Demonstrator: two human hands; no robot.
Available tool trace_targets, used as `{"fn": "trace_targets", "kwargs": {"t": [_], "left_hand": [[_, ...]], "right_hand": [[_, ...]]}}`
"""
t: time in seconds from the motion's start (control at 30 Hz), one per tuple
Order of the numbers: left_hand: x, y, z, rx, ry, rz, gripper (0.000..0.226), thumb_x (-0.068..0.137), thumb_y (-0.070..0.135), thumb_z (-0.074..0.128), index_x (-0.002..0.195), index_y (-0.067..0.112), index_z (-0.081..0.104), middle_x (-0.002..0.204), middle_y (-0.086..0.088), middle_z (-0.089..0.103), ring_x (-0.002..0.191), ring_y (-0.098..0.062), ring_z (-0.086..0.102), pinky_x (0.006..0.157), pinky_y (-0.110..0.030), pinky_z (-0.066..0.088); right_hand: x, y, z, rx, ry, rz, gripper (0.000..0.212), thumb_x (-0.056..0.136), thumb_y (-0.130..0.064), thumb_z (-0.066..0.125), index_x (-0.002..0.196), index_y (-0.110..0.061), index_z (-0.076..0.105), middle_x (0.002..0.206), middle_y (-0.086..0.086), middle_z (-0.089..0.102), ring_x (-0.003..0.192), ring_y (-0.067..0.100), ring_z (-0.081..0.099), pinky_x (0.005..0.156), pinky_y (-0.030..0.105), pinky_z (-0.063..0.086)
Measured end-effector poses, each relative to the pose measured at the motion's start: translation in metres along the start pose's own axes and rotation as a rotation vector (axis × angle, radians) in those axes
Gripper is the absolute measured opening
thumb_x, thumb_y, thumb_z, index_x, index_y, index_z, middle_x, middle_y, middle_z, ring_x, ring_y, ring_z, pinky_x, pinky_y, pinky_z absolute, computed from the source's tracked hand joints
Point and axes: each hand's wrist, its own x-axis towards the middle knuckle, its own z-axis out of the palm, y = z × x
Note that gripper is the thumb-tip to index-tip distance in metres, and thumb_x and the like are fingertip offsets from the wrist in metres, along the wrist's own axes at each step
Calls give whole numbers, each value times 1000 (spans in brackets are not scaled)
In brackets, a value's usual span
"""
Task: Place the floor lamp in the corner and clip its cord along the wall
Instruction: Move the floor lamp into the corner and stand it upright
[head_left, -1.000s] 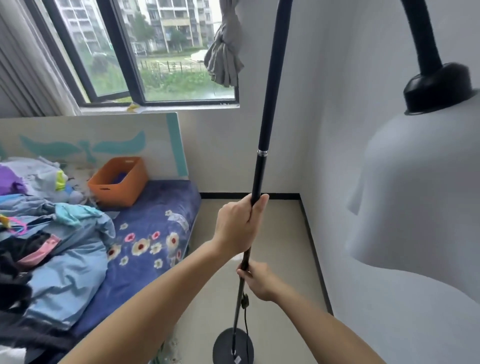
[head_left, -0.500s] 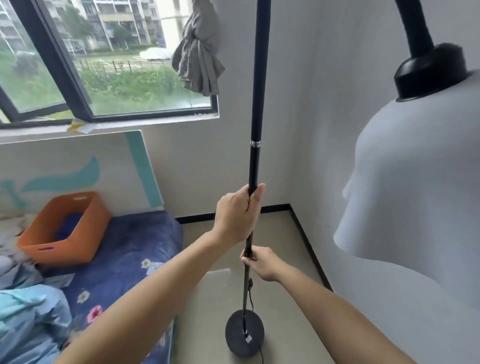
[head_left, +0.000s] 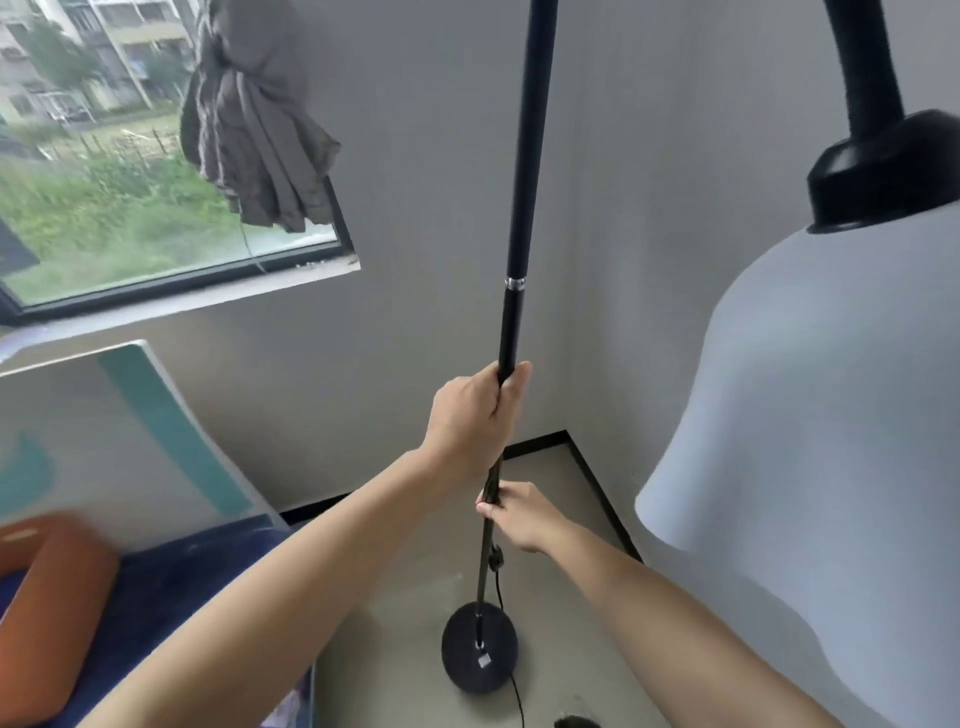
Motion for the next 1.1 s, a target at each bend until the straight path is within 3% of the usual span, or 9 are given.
{"fn": "trace_targets", "kwargs": {"t": [0.1,0.23,0.4,0.57,0.7,0.87,0.97,1.03,1.1], "left_hand": [[71,-9,19,6,-29,0,57,94,55,20,63,19,50,56,3,64,54,-15,60,64,-34,49],[147,-31,33,-48,-6,-6,54,95,55,23,62,21,49,59,3,66,54,-14,59,63,-32,50],[234,-65,64,-101,-43,28,53,94,57,23,59,25,47,58,2,67,52,-12,59,61,-31,49],[320,-102,99,-191,-140,98,54,92,61,23,62,25,49,60,0,68,53,-14,62,63,-37,53],[382,-132,120,-247,-258,173,53,91,63,23,65,25,50,62,-2,69,55,-18,63,65,-41,54],[447,-164,139,-282,-339,232,58,92,63,21,71,20,54,62,-1,68,54,-17,64,61,-43,55],[471,-179,149,-274,-389,257,62,91,64,19,75,16,56,63,-3,69,55,-18,64,60,-42,55],[484,-188,154,-274,-417,291,63,92,63,19,76,15,57,64,-4,69,55,-19,64,60,-42,54],[499,-194,158,-272,-419,310,62,93,61,20,76,14,57,64,-3,69,55,-19,63,60,-42,53]], "right_hand": [[58,-2,-46,-10,-3,-1,13,94,-33,56,90,-24,65,91,-5,64,74,10,57,61,23,41],[124,-13,-90,-50,5,-24,7,92,-30,58,92,-26,65,96,-5,66,87,16,62,73,28,48],[206,-12,-129,-106,57,-2,7,94,-30,57,98,-27,63,97,-4,67,85,15,61,67,25,45],[281,-5,-159,-68,183,105,7,95,-30,57,99,-25,61,101,-2,66,95,20,62,89,34,50],[331,-17,-182,-2,316,184,16,97,-35,54,98,-23,64,95,-1,67,89,19,64,75,28,48],[381,-34,-204,0,429,259,24,99,-40,49,105,-21,62,91,-1,67,80,13,64,71,27,51],[405,-37,-211,-20,462,276,20,101,-36,49,104,-19,59,74,-12,56,66,3,54,59,18,40],[419,-38,-217,-46,470,278,20,101,-33,50,106,-16,59,72,-12,54,62,3,51,59,18,39],[432,-39,-223,-76,481,276,24,101,-31,50,110,-11,60,81,-2,63,69,12,58,65,25,46]]}}
